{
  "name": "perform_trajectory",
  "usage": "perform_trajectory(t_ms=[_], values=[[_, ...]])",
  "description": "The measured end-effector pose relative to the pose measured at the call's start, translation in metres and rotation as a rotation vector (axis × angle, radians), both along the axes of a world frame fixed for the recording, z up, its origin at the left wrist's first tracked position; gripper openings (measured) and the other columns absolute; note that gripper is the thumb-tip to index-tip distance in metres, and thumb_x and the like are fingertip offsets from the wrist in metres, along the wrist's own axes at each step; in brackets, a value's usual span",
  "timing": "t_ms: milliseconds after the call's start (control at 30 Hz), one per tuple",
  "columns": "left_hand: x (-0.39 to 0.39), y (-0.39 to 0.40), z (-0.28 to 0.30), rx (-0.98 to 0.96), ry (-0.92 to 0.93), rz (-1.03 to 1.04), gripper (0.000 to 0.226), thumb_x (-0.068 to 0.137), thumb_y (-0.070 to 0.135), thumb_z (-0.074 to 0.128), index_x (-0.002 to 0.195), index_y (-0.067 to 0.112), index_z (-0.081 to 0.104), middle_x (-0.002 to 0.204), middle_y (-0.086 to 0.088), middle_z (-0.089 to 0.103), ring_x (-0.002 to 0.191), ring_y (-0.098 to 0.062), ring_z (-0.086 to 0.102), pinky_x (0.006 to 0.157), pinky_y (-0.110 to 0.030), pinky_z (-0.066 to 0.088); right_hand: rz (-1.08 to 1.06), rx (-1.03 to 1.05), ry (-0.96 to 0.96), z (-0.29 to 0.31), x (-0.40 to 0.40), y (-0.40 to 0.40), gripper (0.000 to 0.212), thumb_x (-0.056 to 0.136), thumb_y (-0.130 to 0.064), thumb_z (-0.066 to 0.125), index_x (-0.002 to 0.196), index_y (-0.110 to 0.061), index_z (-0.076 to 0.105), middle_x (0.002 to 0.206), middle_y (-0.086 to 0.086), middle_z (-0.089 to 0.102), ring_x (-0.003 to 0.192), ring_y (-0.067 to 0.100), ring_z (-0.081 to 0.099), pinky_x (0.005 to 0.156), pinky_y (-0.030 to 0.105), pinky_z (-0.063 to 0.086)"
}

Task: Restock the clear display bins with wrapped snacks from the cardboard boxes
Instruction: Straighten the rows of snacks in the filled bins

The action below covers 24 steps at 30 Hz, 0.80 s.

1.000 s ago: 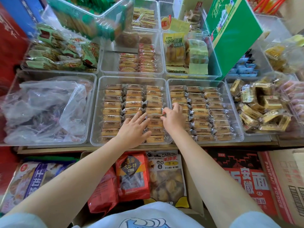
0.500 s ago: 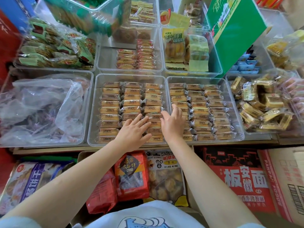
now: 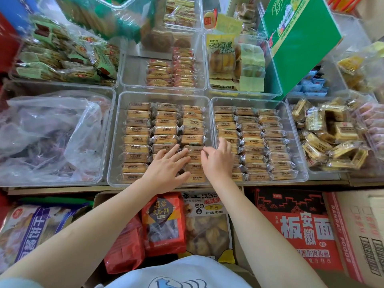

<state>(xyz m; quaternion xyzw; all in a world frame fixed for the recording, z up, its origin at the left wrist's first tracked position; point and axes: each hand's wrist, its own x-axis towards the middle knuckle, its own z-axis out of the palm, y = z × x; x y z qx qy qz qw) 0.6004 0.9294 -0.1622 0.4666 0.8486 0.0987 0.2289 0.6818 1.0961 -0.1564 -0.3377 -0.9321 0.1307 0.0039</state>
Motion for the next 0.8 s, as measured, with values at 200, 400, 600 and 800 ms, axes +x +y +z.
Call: perform_trajectory(t_ms=[200,400,600,800], values=[[-0.012,0.008,0.002,0.017,0.056,0.045,0.075,0.095,0.066,0.011,0.16,0.031,0.018,0.168,0.007,-0.003,0.154,-0.014,-0.013,0.126,-0.047,0.004,-0.025,0.084,0.114,0.004,-0.032,0.015,0.021,0.097,-0.026,0.06,0.109,-0.014,0.07,0.141,0.018,0.047,0.129,0.034,0.044,0.1,0.049,0.041],[-0.02,0.017,0.003,-0.054,0.077,0.07,0.068,0.103,0.059,0.024,0.161,0.027,0.009,0.168,0.002,-0.01,0.153,-0.02,-0.018,0.125,-0.044,-0.003,0.019,0.102,-0.042,0.002,-0.043,0.019,0.022,0.099,-0.028,0.058,0.108,-0.012,0.071,0.146,0.015,0.043,0.135,0.032,0.037,0.106,0.047,0.035],[-0.021,0.018,0.002,-0.03,0.094,0.026,0.066,0.104,0.058,0.024,0.161,0.028,0.01,0.166,0.01,-0.013,0.151,-0.015,-0.023,0.125,-0.044,-0.003,0.066,0.286,0.104,-0.001,-0.036,0.021,0.008,0.084,-0.017,0.076,0.084,-0.009,0.075,0.125,0.014,0.059,0.118,0.032,0.053,0.087,0.045,0.044],[-0.023,0.022,0.0,-0.05,0.114,-0.01,0.067,0.104,0.057,0.023,0.161,0.024,0.013,0.167,0.01,-0.009,0.152,-0.016,-0.022,0.125,-0.047,0.001,0.036,0.163,0.093,-0.007,-0.043,0.02,0.016,0.084,-0.005,0.074,0.096,-0.014,0.07,0.131,0.021,0.055,0.121,0.037,0.051,0.089,0.048,0.044]])
